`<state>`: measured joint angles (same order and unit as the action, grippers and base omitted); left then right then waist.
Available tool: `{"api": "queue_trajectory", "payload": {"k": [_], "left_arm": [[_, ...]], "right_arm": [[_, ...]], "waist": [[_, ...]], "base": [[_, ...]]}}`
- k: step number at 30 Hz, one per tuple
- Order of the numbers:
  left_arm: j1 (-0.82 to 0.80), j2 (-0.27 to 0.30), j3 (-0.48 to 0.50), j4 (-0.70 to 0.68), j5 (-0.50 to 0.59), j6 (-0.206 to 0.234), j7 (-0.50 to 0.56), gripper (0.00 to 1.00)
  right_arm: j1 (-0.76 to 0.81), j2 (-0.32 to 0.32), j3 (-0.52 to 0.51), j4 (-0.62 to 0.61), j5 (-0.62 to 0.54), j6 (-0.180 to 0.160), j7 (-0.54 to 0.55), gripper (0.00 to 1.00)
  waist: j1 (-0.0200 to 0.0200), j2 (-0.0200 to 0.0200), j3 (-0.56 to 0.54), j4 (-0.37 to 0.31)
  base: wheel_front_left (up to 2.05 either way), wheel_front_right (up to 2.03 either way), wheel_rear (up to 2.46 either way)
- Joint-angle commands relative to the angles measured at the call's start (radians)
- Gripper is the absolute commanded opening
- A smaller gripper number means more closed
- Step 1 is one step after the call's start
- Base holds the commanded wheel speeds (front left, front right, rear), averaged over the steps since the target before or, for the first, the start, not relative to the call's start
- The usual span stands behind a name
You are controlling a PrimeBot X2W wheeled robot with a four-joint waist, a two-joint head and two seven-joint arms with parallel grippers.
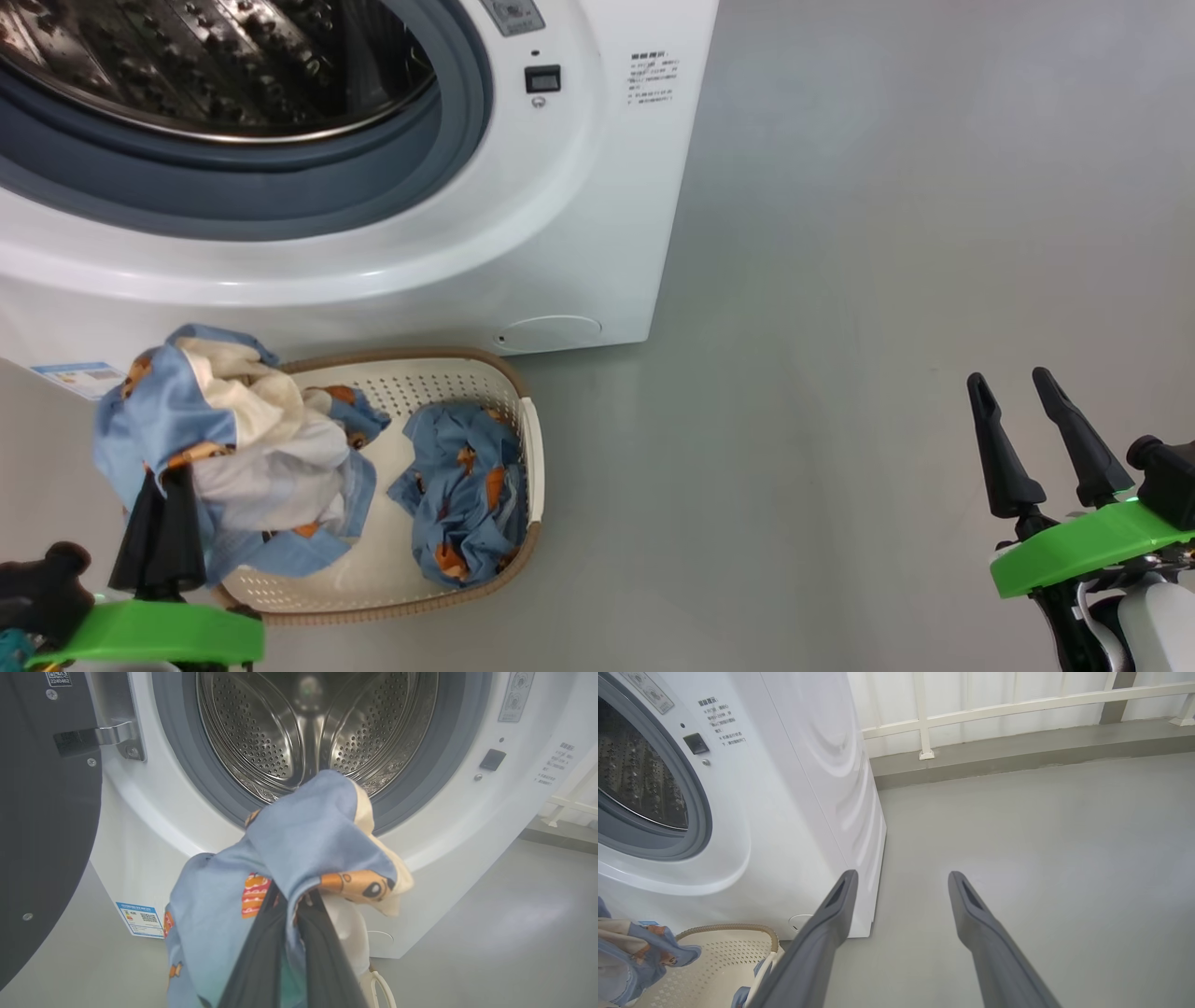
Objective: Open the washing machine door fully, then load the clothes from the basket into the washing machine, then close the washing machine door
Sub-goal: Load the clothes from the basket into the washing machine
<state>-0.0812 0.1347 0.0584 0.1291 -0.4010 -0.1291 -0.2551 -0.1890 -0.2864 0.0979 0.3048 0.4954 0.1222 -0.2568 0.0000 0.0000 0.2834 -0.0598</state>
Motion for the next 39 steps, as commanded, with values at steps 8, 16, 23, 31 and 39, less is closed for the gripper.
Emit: {"api": "queue_trajectory", "payload": {"k": [8,16,23,31,39], "left_arm": [[-0.172,0.056,0.052,-0.039,0.000,-0.002,-0.007,0.00],[-0.399,0.135,0.033,0.000,0.000,-0.002,-0.007,0.00],[-0.606,0.188,-0.002,0.145,-0.009,-0.002,-0.007,0.00],[-0.821,0.229,-0.058,0.394,-0.016,-0.002,-0.007,0.00],[-0.996,0.247,-0.134,0.645,-0.031,-0.002,-0.007,0.00]], "right_arm": [[-0.034,0.010,0.019,-0.030,-0.010,0.008,-0.005,1.00],[-0.081,0.031,0.023,-0.034,-0.012,0.008,-0.005,1.00],[-0.112,0.047,0.027,-0.043,-0.015,0.008,-0.005,1.00],[-0.144,0.053,0.033,-0.053,-0.025,0.008,-0.005,1.00],[-0.172,0.057,0.057,-0.061,-0.035,0.008,-0.005,1.00]], "waist": [[0.0000,0.0000,0.088,-0.012],[0.0000,0.0000,0.166,-0.033],[0.0000,0.0000,0.216,-0.060],[0.0000,0.0000,0.267,-0.082],[0.0000,0.0000,0.299,-0.100]], "base": [[0.00,0.00,0.00],[0.00,0.00,0.00],[0.00,0.00,0.00],[0.00,0.00,0.00],[0.00,0.00,0.00]]}}
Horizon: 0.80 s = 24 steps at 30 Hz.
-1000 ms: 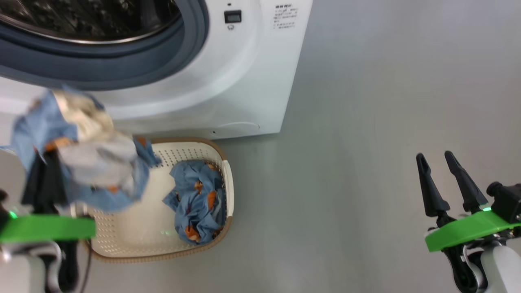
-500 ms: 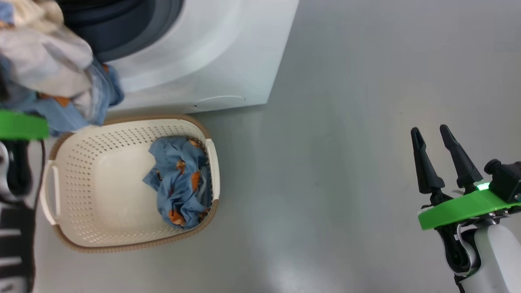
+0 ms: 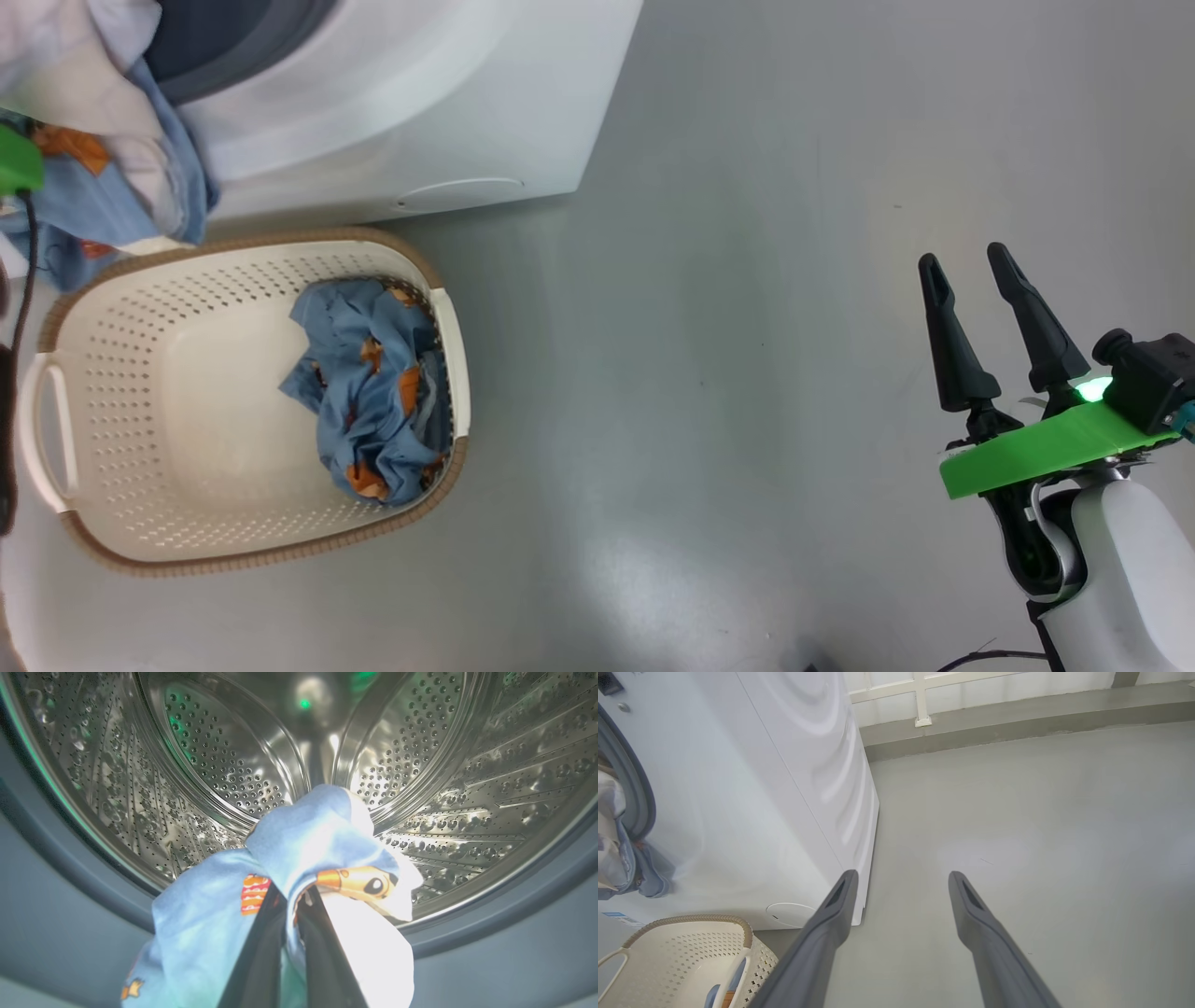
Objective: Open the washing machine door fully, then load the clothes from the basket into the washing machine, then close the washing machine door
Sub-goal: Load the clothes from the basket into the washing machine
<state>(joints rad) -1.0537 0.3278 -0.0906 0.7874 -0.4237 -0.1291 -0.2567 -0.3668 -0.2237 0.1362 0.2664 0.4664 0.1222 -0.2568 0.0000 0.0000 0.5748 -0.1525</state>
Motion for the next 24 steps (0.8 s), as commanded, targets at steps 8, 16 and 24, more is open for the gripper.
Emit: {"api": "queue_trajectory", "payload": {"k": [8,16,24], "left_arm": [[-0.162,0.065,-0.046,0.121,-0.034,-0.002,-0.005,0.00],[-0.273,0.087,-0.025,0.084,-0.012,-0.002,-0.005,0.00],[-0.264,0.063,0.103,-0.105,0.084,0.000,-0.005,0.00]], "right_arm": [[-0.013,-0.005,0.040,-0.029,-0.005,0.008,-0.005,1.00],[-0.026,0.003,0.055,-0.036,-0.005,0.008,-0.005,1.00],[-0.037,0.013,0.059,-0.045,-0.009,0.008,-0.005,1.00]], "waist": [[0.0000,0.0000,0.037,-0.030],[0.0000,0.0000,0.066,-0.055],[0.0000,0.0000,0.085,-0.067]], "base": [[0.00,0.00,0.00],[0.00,0.00,0.00],[0.00,0.00,0.00]]}}
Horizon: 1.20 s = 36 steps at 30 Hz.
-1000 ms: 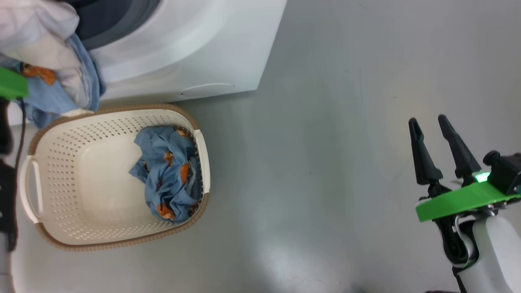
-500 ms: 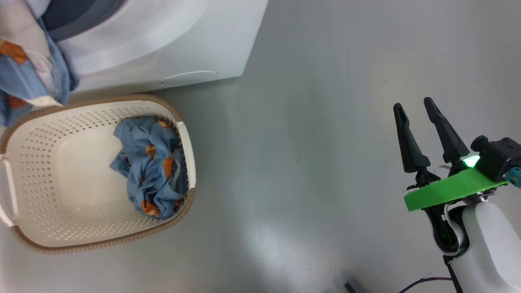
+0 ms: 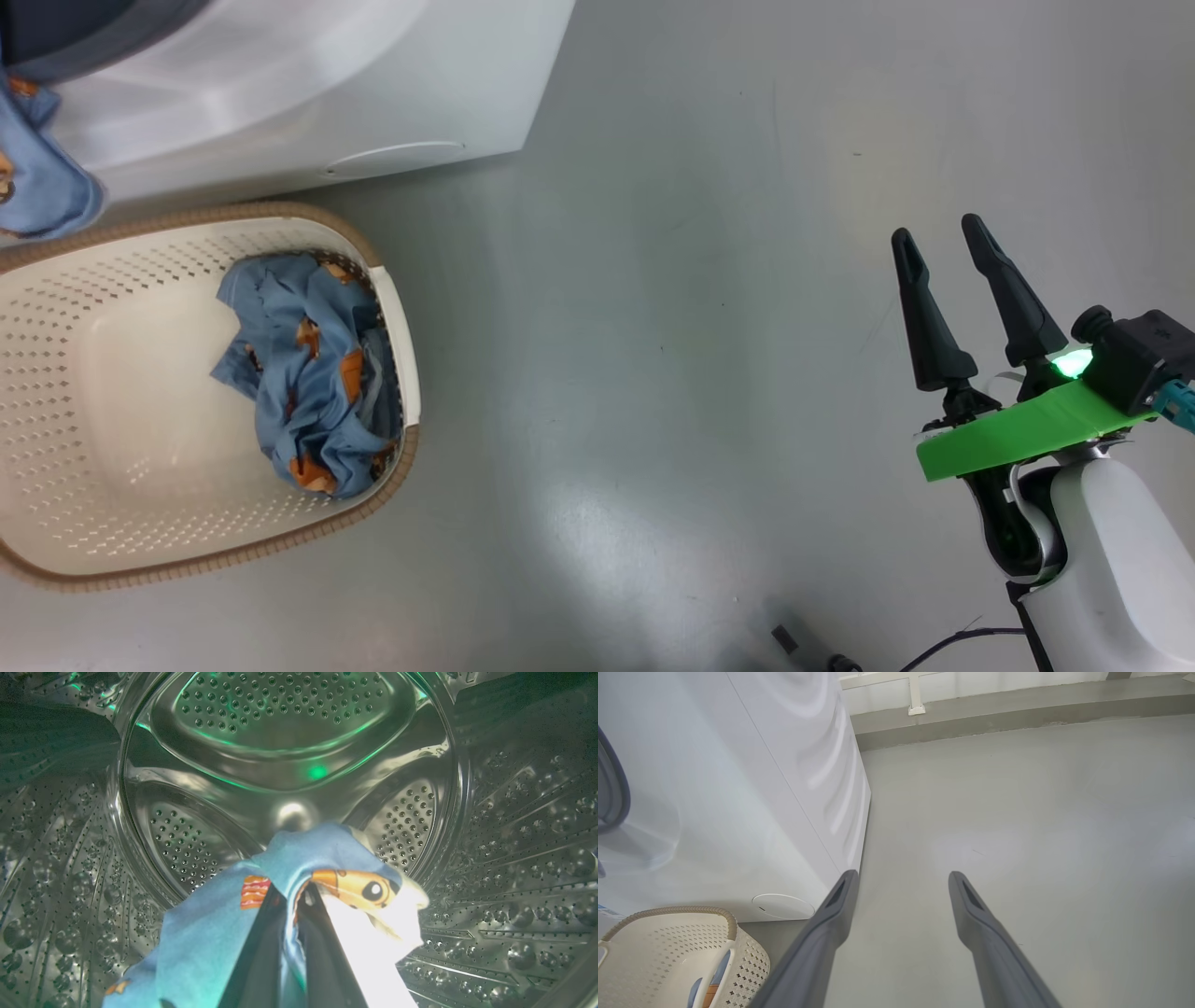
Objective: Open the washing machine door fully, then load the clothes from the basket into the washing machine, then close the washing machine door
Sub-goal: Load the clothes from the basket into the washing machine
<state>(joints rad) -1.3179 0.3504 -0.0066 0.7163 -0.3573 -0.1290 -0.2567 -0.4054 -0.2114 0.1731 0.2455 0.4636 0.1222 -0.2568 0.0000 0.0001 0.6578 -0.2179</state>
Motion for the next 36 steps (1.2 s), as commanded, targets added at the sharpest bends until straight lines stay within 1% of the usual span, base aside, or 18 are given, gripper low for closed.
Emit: {"api": "queue_trajectory", "payload": {"k": [1,4,6,7,8,13,19,26,36], "left_arm": [[0.007,0.035,0.028,-0.040,0.029,0.000,-0.005,0.00],[0.031,0.021,0.036,0.001,0.047,-0.001,-0.005,0.00],[0.038,0.017,0.036,0.040,0.050,-0.001,-0.005,0.47],[0.039,0.014,0.030,0.059,0.048,-0.001,-0.005,0.89],[0.039,0.015,0.023,0.071,0.049,-0.001,-0.005,1.00],[0.041,0.014,0.009,0.116,0.037,-0.002,-0.005,1.00],[0.067,0.005,0.003,0.112,0.017,-0.002,-0.005,1.00],[0.161,-0.028,0.016,0.045,-0.014,-0.002,-0.005,1.00],[0.370,-0.083,0.052,-0.117,-0.009,-0.002,-0.005,1.00]], "right_arm": [[0.001,0.001,0.023,-0.025,-0.006,0.008,-0.005,1.00],[0.000,0.005,0.026,-0.027,-0.008,0.008,-0.005,1.00],[0.000,0.006,0.030,-0.027,-0.008,0.008,-0.005,1.00],[0.001,0.006,0.031,-0.027,-0.008,0.008,-0.005,1.00],[0.002,0.005,0.031,-0.028,-0.008,0.008,-0.005,1.00],[0.003,0.002,0.029,-0.029,-0.008,0.008,-0.005,1.00],[-0.001,-0.003,0.026,-0.029,-0.009,0.008,-0.005,1.00],[0.003,-0.015,0.015,-0.031,-0.012,0.008,-0.005,1.00],[0.010,-0.033,-0.003,-0.037,-0.016,0.008,-0.005,1.00]], "waist": [[0.0000,-0.0001,0.002,-0.002],[0.0000,-0.0001,0.001,-0.002],[0.0000,-0.0001,-0.002,-0.003],[0.0000,-0.0001,-0.003,-0.002],[0.0000,-0.0001,-0.004,-0.001],[0.0000,-0.0001,-0.008,0.006],[0.0000,-0.0001,-0.015,0.017],[0.0000,-0.0001,-0.030,0.041],[0.0000,-0.0001,-0.049,0.080]], "base": [[0.00,0.00,0.00],[0.00,0.00,0.00],[0.00,0.00,0.00],[0.00,0.00,0.00],[0.00,0.00,0.00],[0.00,0.00,0.00],[0.00,0.00,0.00],[0.00,0.00,0.00],[0.00,0.00,0.00]]}}
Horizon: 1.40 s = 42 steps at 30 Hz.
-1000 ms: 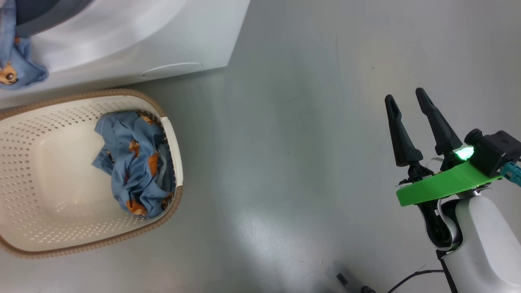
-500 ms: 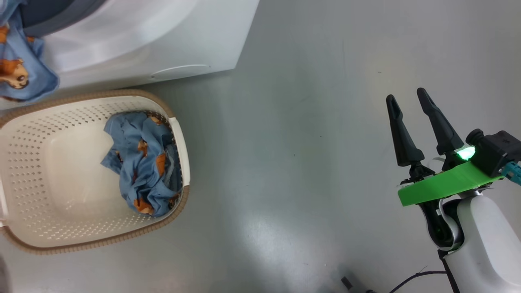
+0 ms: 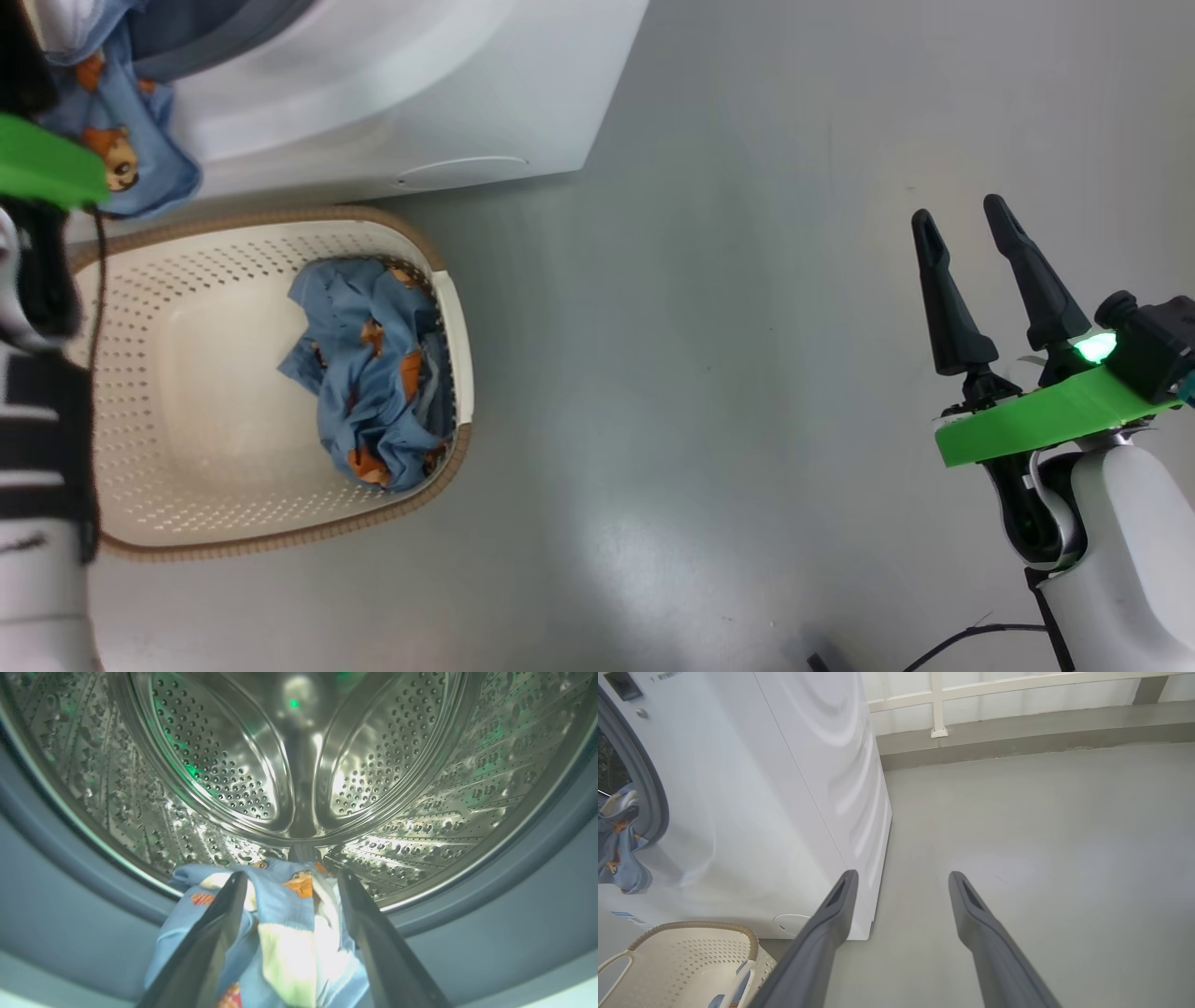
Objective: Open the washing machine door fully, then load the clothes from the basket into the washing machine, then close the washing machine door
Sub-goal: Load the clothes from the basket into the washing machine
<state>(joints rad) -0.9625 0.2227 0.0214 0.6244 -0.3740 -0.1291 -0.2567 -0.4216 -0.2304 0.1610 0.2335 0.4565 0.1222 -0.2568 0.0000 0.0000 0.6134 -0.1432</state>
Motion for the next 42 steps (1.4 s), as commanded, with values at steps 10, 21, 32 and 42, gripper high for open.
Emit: {"api": "queue_trajectory", "payload": {"k": [10,21,32,42], "left_arm": [[0.258,-0.021,0.046,-0.178,0.040,-0.001,-0.005,1.00],[0.497,-0.072,0.087,-0.313,0.055,-0.002,-0.005,1.00],[0.648,-0.102,0.145,-0.435,0.083,-0.002,-0.005,1.00],[0.695,-0.127,0.166,-0.483,0.087,-0.002,-0.005,1.00]], "right_arm": [[0.040,-0.026,0.008,-0.018,-0.010,0.008,-0.005,1.00],[0.054,-0.038,0.011,-0.017,-0.006,0.008,-0.005,1.00],[0.059,-0.043,0.019,-0.015,-0.006,0.008,-0.005,1.00],[0.059,-0.045,0.018,-0.016,-0.007,0.008,-0.005,1.00]], "waist": [[0.0000,0.0000,-0.044,0.039],[0.0000,0.0000,-0.068,0.056],[0.0000,0.0000,-0.080,0.059],[0.0000,0.0000,-0.085,0.061]], "base": [[0.00,0.00,0.00],[0.00,0.00,0.00],[0.00,0.00,0.00],[0.00,0.00,0.00]]}}
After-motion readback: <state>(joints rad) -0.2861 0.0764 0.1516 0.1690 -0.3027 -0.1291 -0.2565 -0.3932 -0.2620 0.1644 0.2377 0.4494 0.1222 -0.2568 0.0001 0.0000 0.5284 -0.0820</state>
